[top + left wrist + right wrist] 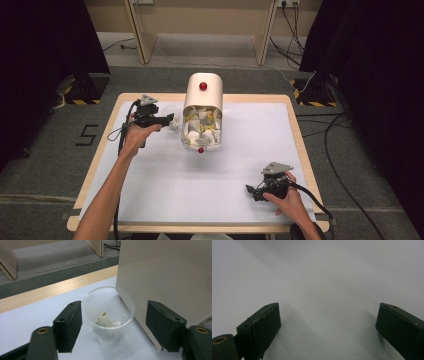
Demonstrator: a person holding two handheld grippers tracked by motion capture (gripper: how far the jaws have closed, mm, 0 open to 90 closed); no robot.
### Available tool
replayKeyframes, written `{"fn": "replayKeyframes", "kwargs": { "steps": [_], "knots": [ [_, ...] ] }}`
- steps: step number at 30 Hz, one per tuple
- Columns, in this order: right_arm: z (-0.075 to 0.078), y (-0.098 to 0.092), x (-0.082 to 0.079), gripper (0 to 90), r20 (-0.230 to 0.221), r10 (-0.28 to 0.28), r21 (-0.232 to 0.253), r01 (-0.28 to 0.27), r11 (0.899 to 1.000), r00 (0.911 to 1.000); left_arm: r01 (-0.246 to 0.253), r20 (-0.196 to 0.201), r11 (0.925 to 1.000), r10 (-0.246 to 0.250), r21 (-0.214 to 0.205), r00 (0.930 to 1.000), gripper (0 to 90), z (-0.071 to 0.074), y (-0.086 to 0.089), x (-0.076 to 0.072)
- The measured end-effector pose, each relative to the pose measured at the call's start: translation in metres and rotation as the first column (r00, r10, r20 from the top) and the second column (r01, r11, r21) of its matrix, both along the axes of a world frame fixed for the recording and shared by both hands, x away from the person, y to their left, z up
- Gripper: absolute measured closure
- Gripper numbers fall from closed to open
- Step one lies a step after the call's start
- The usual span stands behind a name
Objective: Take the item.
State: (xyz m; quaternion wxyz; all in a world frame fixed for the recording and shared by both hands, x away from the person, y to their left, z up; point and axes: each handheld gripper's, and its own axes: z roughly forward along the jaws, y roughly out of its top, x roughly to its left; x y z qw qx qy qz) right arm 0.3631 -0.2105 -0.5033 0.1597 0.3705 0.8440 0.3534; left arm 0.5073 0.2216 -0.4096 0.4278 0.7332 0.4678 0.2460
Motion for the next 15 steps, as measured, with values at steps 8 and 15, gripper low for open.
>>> {"fn": "replayKeyframes", "kwargs": {
  "steps": [8, 15],
  "knots": [
    [0.0, 0.0, 0.0, 6.6, 0.002, 0.001, -0.001, -0.001, 1.0, 1.0, 0.011, 0.005, 0.9999, -0.011, -0.004, 0.9999, 14.8, -0.004, 0.001, -0.02],
    [0.0, 0.0, 0.0, 6.6, -0.002, -0.002, 0.0, 0.002, 1.0, 1.0, 0.011, -0.016, 0.9999, -0.011, -0.013, 0.9998, 15.5, -0.008, 0.0, -0.036]
  ]
}}
